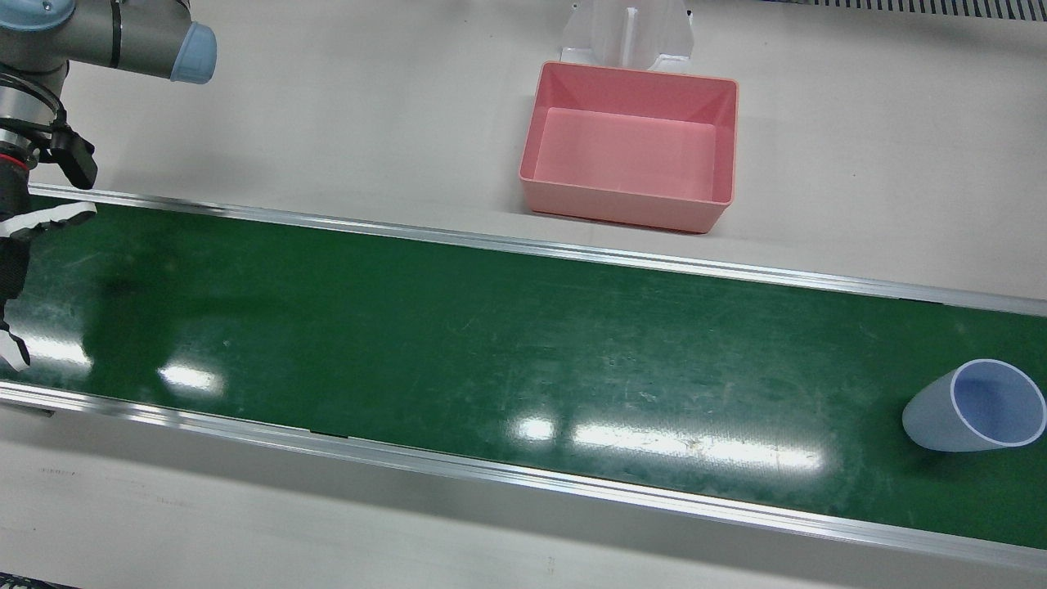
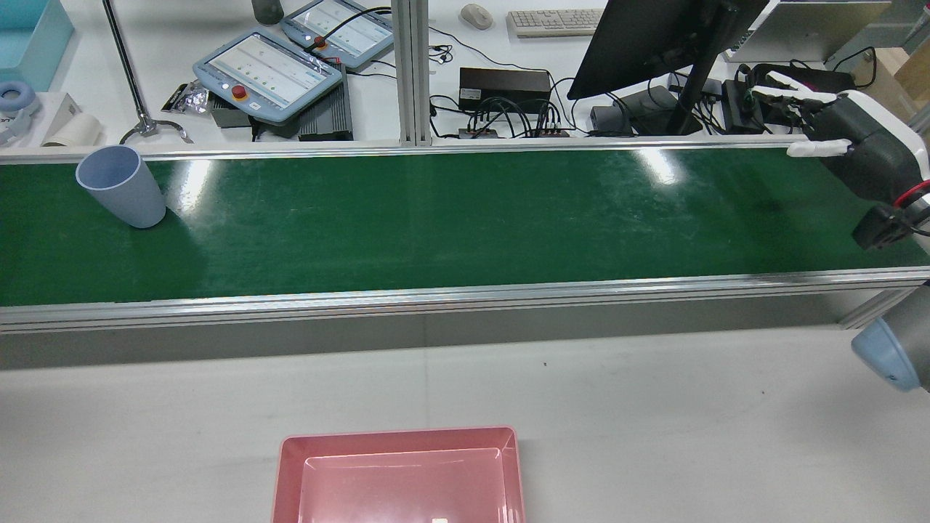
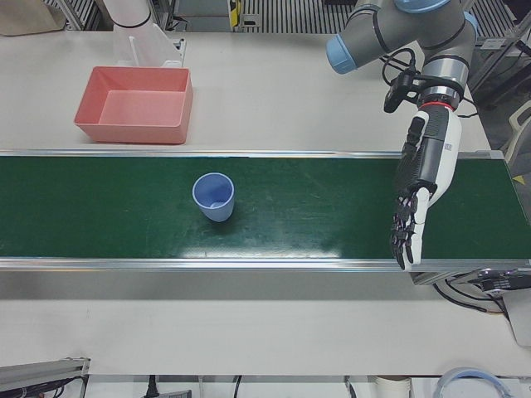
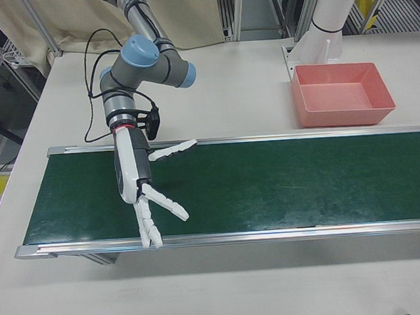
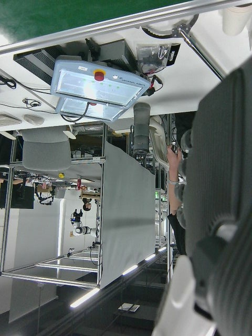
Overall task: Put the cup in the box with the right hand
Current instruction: 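Open the right hand beside the belt as the blue cup approaches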
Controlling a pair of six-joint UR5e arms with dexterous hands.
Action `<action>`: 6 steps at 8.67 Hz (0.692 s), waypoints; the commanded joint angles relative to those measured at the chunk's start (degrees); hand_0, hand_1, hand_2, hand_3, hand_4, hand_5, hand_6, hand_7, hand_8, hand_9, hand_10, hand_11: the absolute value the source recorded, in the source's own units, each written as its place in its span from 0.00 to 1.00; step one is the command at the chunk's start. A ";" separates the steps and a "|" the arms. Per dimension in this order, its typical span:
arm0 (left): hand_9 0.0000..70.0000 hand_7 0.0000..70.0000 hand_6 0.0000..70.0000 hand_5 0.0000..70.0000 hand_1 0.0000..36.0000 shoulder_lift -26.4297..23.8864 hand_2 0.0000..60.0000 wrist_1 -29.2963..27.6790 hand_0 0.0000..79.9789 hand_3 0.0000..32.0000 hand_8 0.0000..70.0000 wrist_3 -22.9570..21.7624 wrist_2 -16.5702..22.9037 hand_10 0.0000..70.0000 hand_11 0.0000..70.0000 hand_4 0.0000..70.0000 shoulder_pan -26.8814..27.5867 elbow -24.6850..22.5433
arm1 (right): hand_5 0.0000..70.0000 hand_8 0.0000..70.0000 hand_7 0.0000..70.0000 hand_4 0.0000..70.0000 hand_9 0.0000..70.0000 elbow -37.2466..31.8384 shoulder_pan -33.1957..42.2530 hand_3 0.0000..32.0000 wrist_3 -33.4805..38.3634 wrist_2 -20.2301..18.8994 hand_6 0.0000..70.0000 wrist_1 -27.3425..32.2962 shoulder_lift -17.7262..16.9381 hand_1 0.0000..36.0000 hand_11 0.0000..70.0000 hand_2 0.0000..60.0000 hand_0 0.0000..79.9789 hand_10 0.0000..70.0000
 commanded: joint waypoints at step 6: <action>0.00 0.00 0.00 0.00 0.00 0.00 0.00 0.00 0.00 0.00 0.00 0.00 0.08 0.00 0.00 0.00 -0.06 -0.09 | 0.03 0.00 0.17 0.23 0.05 0.43 -1.74 0.00 -0.01 -0.19 0.05 -0.12 2.13 0.13 0.05 0.09 0.51 0.02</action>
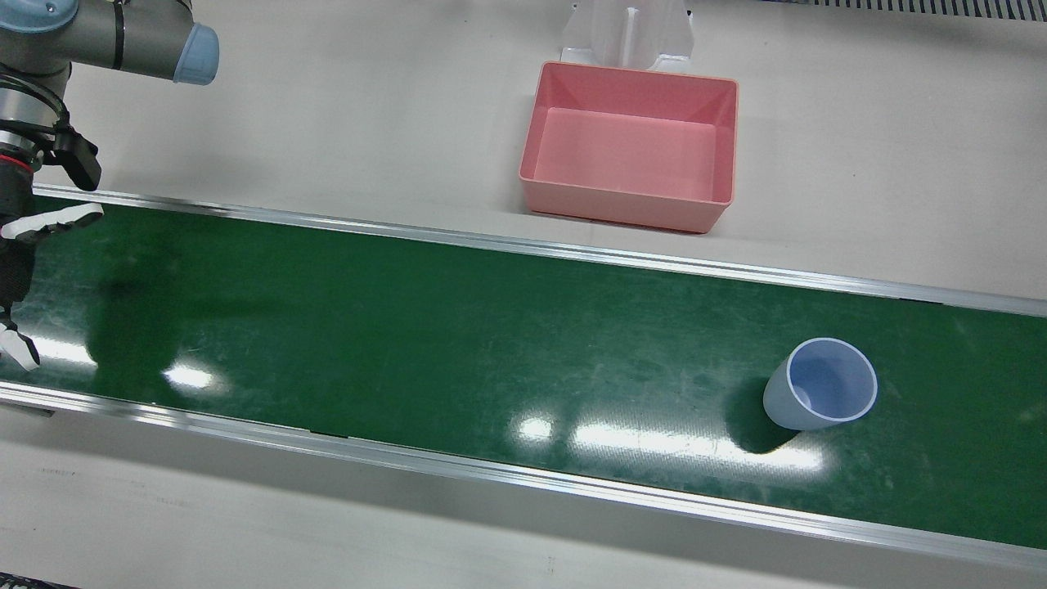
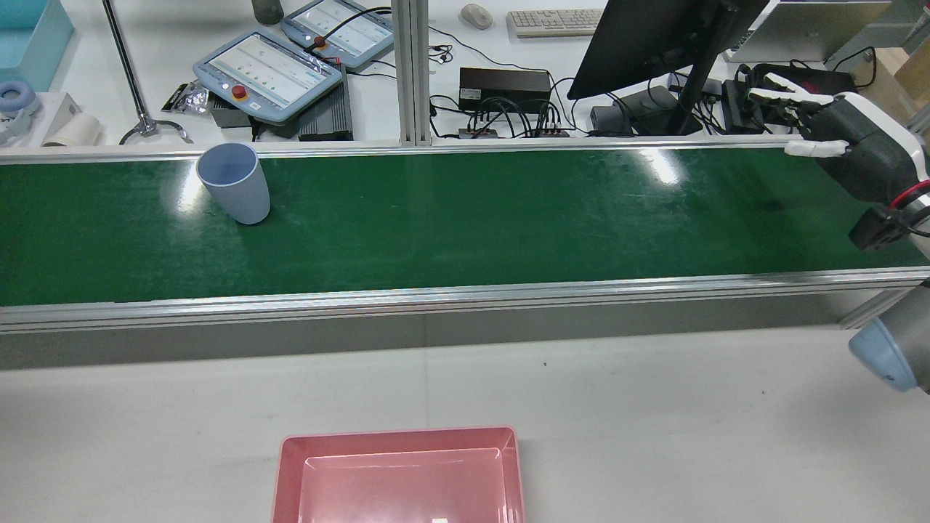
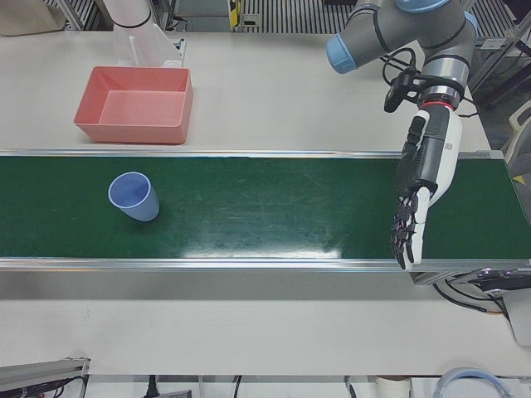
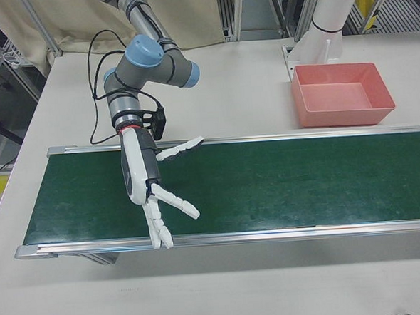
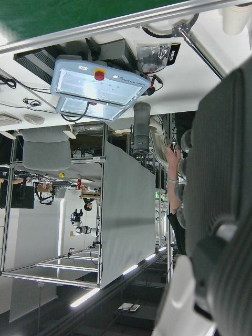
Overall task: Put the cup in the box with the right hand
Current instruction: 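Open the right hand beside the belt as the blue cup approaches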
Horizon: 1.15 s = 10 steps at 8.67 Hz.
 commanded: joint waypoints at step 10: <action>0.00 0.00 0.00 0.00 0.00 0.00 0.00 -0.01 0.00 0.00 0.00 0.00 0.04 0.00 0.00 0.00 0.00 0.06 | 0.04 0.00 0.12 0.14 0.04 1.04 -3.39 0.00 -1.32 0.20 0.05 -0.02 -0.41 0.19 0.05 0.09 0.55 0.02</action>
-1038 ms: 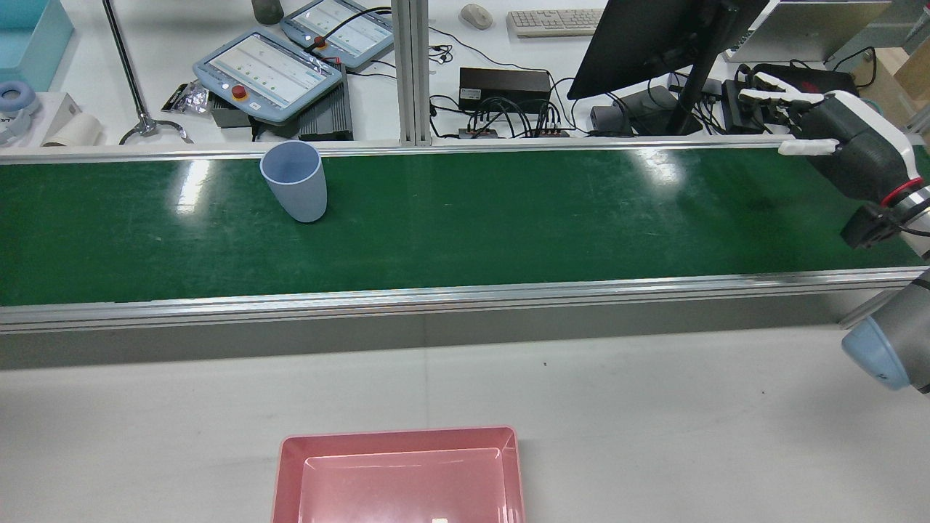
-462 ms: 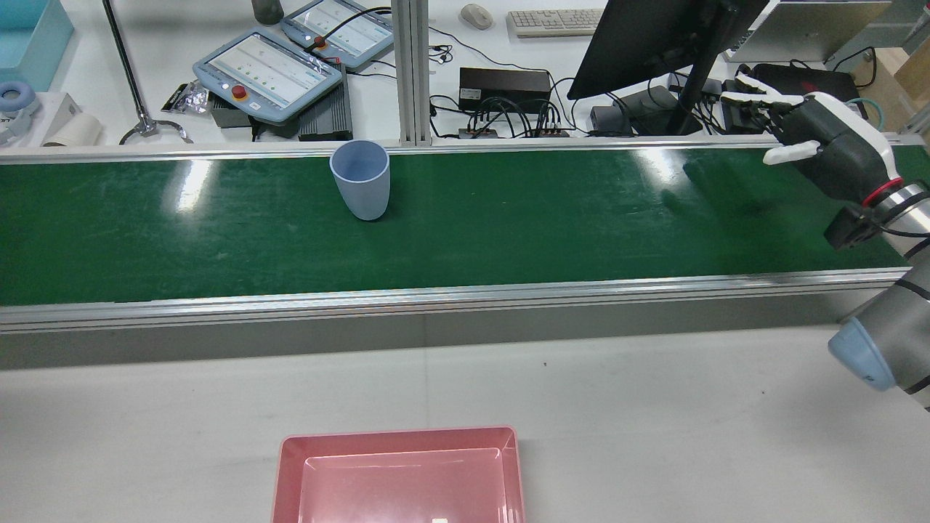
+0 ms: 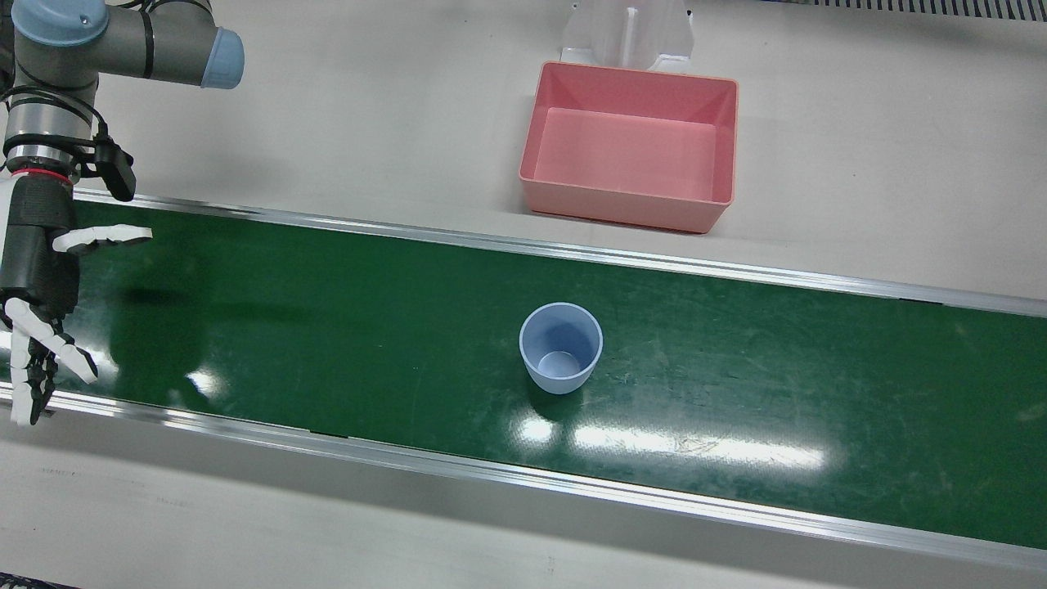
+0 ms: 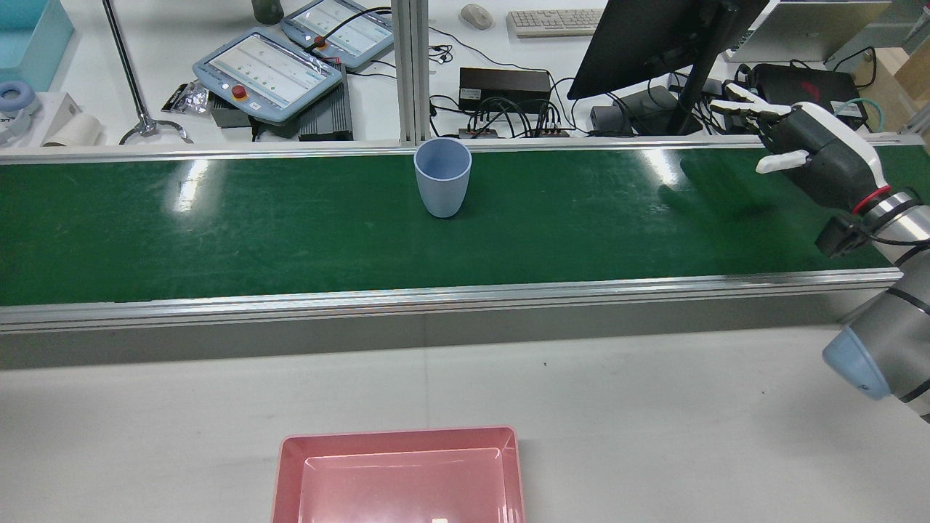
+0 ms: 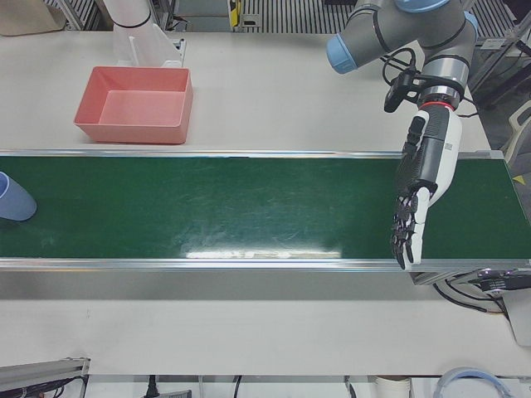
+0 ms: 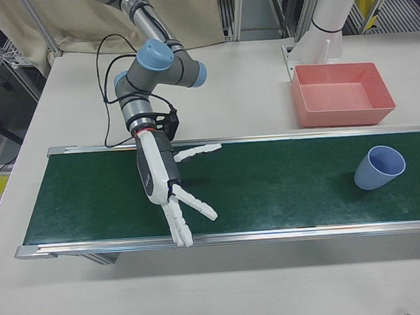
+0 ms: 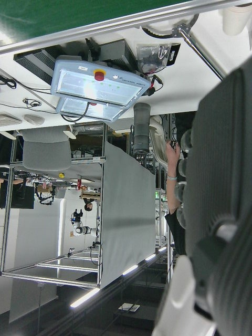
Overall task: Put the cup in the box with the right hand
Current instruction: 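Open the right hand beside the belt as the blue cup approaches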
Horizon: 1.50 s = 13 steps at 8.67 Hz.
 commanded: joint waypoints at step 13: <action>0.00 0.00 0.00 0.00 0.00 0.00 0.00 -0.01 0.00 0.00 0.00 0.00 -0.09 0.00 0.00 0.00 0.00 0.03 | 0.05 0.01 0.14 0.17 0.05 0.44 -2.84 0.00 -0.12 0.17 0.05 0.00 -0.92 0.25 0.06 0.19 0.56 0.03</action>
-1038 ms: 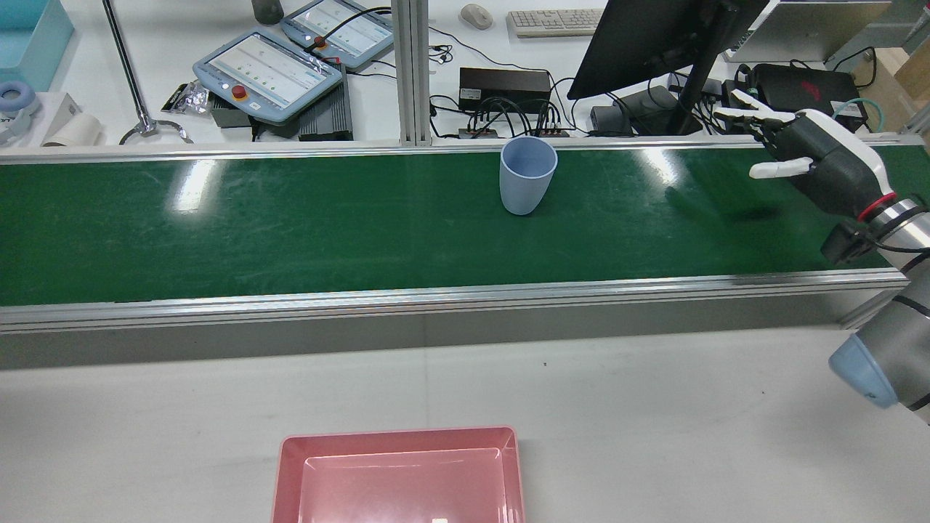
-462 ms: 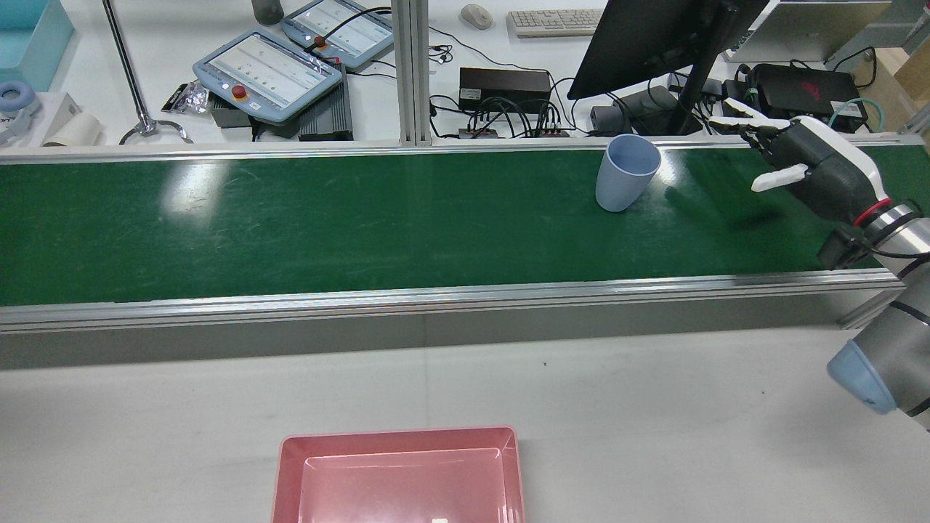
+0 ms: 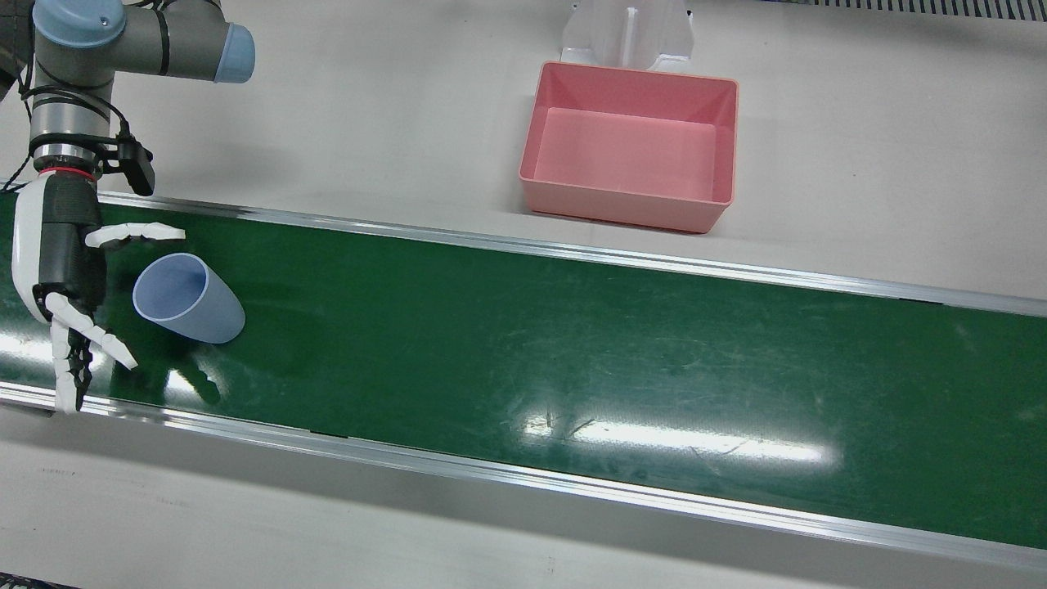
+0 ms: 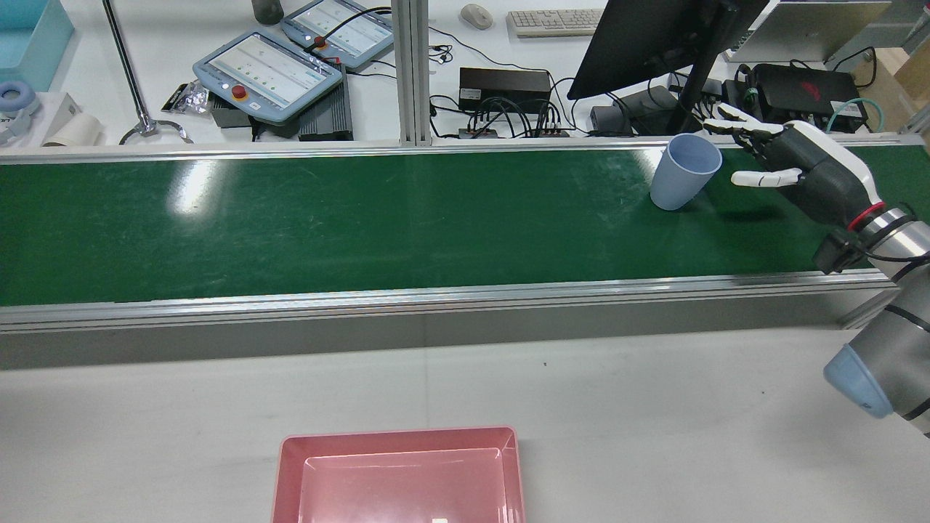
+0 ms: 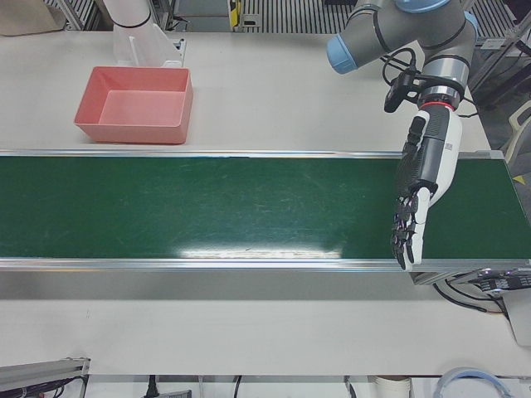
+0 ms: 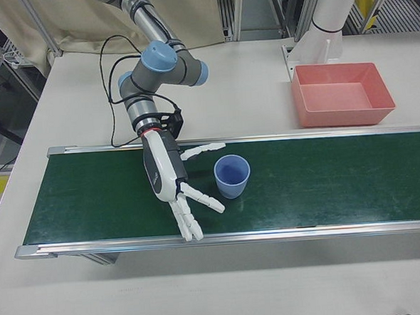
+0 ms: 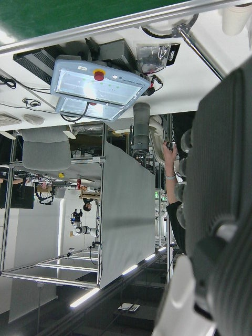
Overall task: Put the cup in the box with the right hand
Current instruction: 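Close the right hand around the blue cup and lift it off the belt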
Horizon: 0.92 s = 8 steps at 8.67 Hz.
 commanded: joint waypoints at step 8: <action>0.00 0.00 0.00 0.00 0.00 0.09 0.00 0.00 0.00 0.00 0.00 0.00 0.07 0.00 0.00 0.00 0.00 0.00 | 0.32 0.81 1.00 0.29 1.00 15.61 -0.15 0.00 -0.26 2.76 0.60 -0.79 -0.09 1.00 0.86 1.00 0.93 0.57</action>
